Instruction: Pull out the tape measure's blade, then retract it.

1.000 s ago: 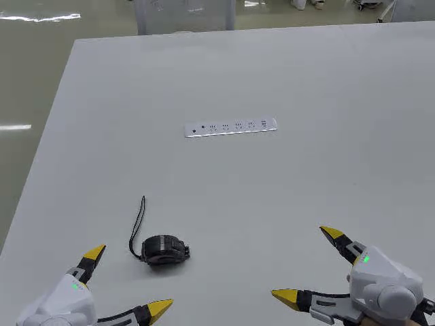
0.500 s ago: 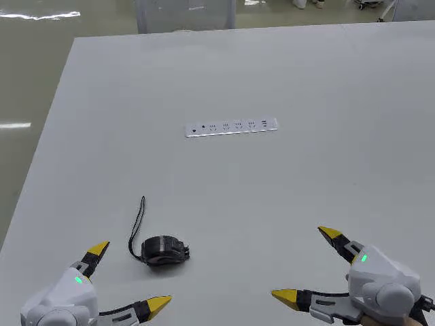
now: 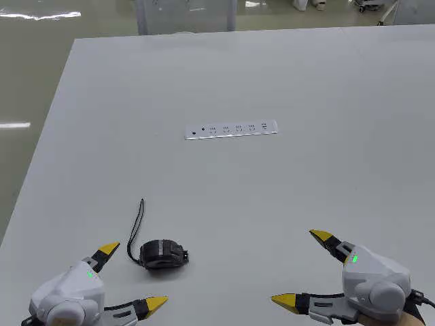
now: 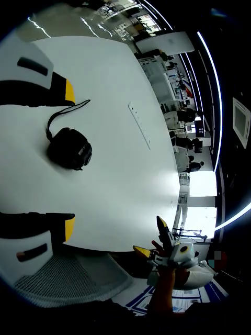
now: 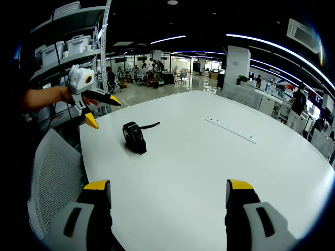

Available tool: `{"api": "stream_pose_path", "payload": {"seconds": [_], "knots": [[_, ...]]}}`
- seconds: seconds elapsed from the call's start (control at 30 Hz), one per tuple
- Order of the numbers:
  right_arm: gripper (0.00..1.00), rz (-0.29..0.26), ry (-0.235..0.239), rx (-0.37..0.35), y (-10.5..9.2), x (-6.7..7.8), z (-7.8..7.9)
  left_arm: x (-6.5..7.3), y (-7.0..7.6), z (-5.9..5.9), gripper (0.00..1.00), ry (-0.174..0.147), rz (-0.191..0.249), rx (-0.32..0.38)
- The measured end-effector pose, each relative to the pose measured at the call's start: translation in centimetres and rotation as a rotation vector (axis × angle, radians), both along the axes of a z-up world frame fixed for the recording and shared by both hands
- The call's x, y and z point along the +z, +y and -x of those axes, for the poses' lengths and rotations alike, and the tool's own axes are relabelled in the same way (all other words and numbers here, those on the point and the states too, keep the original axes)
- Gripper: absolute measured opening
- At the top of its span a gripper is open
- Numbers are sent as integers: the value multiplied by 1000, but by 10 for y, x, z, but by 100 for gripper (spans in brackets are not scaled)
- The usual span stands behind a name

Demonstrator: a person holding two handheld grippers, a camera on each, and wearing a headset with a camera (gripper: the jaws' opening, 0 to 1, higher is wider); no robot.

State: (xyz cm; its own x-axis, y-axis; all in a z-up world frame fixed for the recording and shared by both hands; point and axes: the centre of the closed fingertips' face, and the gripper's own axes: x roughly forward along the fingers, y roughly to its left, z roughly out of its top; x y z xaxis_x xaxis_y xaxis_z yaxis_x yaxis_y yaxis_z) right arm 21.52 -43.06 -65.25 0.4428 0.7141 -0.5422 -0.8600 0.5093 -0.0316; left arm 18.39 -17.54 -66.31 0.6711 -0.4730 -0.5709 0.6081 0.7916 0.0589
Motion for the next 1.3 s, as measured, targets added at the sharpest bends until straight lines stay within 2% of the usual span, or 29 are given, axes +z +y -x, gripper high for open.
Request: {"api": "stream_pose_path", "payload": {"seconds": [0.23,0.37,0.6,0.83,1.07,1.3], "knots": [[90,10,5,49,4,-5,-5,-3,3,-11,78,6,-20,-29],[87,7,-3,81,8,-9,-10,-10,-1,-12,74,27,-34,-91],[81,12,-12,142,15,-15,-15,-24,1,-18,68,60,-76,-148],[78,9,-9,185,22,-21,-19,-32,1,-26,60,67,-102,-189],[76,5,-8,246,32,-27,-23,-40,4,-34,58,72,-121,-228],[73,7,-9,311,42,-34,-27,-49,6,-38,54,88,-166,-287]]}}
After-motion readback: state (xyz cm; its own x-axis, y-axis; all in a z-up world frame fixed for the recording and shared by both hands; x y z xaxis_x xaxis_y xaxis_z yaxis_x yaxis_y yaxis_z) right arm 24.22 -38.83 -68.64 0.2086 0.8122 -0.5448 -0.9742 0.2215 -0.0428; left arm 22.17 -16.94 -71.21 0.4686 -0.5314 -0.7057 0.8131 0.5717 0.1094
